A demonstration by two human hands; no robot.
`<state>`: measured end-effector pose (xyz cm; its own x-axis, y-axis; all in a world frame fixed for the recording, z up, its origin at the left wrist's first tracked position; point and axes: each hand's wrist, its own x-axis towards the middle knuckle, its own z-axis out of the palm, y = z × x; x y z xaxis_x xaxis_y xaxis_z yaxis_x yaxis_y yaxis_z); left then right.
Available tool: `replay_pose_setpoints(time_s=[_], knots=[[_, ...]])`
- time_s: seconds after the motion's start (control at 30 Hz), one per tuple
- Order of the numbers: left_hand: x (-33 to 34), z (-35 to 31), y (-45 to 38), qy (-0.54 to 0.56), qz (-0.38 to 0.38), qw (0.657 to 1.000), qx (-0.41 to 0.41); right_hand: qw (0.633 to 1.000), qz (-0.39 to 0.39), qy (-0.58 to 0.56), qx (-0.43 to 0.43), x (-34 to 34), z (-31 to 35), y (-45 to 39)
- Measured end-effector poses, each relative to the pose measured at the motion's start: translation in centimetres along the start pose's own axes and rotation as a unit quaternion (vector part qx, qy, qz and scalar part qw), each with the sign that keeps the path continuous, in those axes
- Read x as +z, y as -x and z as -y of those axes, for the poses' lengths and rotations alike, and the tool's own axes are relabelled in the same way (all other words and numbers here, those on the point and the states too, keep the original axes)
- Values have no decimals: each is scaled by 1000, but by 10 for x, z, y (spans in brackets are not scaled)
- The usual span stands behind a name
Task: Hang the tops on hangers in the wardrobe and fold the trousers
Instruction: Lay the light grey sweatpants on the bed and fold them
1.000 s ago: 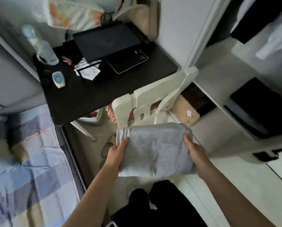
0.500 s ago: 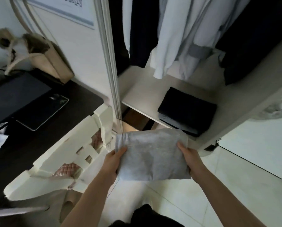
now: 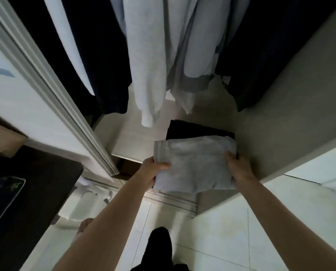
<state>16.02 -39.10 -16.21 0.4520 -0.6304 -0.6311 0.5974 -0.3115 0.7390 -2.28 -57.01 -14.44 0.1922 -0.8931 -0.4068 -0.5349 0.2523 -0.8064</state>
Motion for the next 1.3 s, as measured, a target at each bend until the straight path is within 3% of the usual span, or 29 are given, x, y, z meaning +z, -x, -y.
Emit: replay_pose_setpoints(time_s=[0.2, 0.3, 0.37, 0.5, 0.57, 0.83, 0.93, 1.0, 1.07, 1.13, 1.3], knots=[[27, -74, -67, -10, 51, 998, 35, 985, -162, -2, -65, -1, 46, -36], [36, -83, -109, -42, 34, 997, 48, 968, -198, 73, -135, 4, 43, -59], [38, -74, -138, -107, -1, 993, 47, 964, -187, 132, -136, 17, 28, -74], [35, -41, -175, -233, -30, 972, -8, 961, -16, 272, 47, 40, -16, -97], [33, -27, -187, -231, -42, 971, -45, 955, 20, 285, 79, 45, -30, -99], [39, -27, -202, -198, -48, 978, -33, 982, 12, 168, 82, 46, -36, -104], [44, -38, -200, -156, -20, 987, 28, 985, 19, 131, 110, 48, -31, -115], [44, -44, -199, -126, -23, 989, 67, 987, -11, 142, 67, 47, -23, -120], [40, -46, -201, -177, -69, 978, 86, 988, -49, 146, 25, 48, -15, -123], [31, -45, -200, -255, -105, 959, 64, 983, -40, 176, 33, 53, -10, -122], [13, -35, -191, -307, -58, 950, 15, 962, 18, 261, 83, 57, -11, -110]])
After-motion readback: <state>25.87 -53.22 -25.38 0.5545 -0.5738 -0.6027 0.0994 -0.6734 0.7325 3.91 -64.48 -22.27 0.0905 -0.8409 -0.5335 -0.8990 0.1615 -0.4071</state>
